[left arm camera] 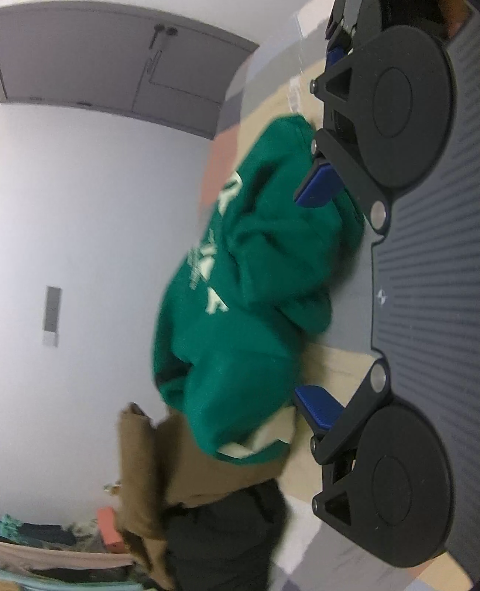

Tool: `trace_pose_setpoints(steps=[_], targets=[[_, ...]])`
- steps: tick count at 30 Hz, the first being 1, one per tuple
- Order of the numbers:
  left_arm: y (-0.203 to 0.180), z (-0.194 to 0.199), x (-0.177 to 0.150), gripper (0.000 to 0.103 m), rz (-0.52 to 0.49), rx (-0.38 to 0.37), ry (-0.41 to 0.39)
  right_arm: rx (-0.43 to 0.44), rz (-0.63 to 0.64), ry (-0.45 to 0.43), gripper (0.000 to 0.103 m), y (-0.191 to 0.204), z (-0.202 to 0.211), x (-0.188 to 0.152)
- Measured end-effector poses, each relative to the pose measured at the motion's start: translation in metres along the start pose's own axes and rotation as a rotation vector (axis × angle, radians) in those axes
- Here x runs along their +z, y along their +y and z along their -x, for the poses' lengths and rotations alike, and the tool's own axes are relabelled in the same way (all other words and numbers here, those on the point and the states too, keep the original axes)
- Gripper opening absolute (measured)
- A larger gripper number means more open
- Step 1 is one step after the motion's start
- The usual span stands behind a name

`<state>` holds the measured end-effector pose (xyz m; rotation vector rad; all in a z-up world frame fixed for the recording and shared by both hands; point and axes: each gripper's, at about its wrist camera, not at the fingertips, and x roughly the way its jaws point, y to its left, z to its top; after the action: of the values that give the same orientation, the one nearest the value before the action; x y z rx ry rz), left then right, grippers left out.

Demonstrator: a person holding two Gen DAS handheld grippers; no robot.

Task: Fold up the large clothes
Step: 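Reach both tools into the green hoodie and close on its fabric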

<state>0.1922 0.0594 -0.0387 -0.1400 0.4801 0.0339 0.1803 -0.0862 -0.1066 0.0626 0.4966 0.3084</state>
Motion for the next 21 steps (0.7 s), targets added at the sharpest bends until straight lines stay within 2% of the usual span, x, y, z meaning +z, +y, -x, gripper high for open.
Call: trace_pose_setpoints(steps=[5,9,11,14,16,17,18,20,21], targets=[[0.038,-0.034,-0.024,0.103,0.084,-0.033,0.044,0.020,-0.021,0.014,0.103,0.008,-0.054,-0.012],[0.063,-0.058,-0.037,0.103,0.146,-0.049,0.074,-0.051,0.017,0.002,0.103,0.021,-0.094,-0.017],[0.072,-0.064,-0.040,0.103,0.170,-0.064,0.064,-0.048,0.022,0.008,0.103,0.026,-0.115,-0.020],[0.084,-0.073,-0.045,0.103,0.194,-0.060,0.055,-0.107,0.046,-0.004,0.103,0.035,-0.139,-0.021],[0.091,-0.078,-0.048,0.103,0.217,-0.064,0.060,-0.129,0.052,-0.030,0.097,0.039,-0.148,-0.020],[0.095,-0.079,-0.049,0.103,0.232,-0.069,0.065,-0.139,0.058,-0.040,0.080,0.040,-0.151,-0.018],[0.099,-0.081,-0.050,0.103,0.249,-0.077,0.068,-0.152,0.064,-0.044,0.055,0.040,-0.151,-0.016],[0.107,-0.080,-0.051,0.103,0.285,-0.095,0.061,-0.174,0.068,-0.038,0.030,0.039,-0.147,-0.009],[0.109,-0.079,-0.050,0.103,0.296,-0.101,0.057,-0.176,0.061,-0.037,0.026,0.038,-0.141,-0.006]])
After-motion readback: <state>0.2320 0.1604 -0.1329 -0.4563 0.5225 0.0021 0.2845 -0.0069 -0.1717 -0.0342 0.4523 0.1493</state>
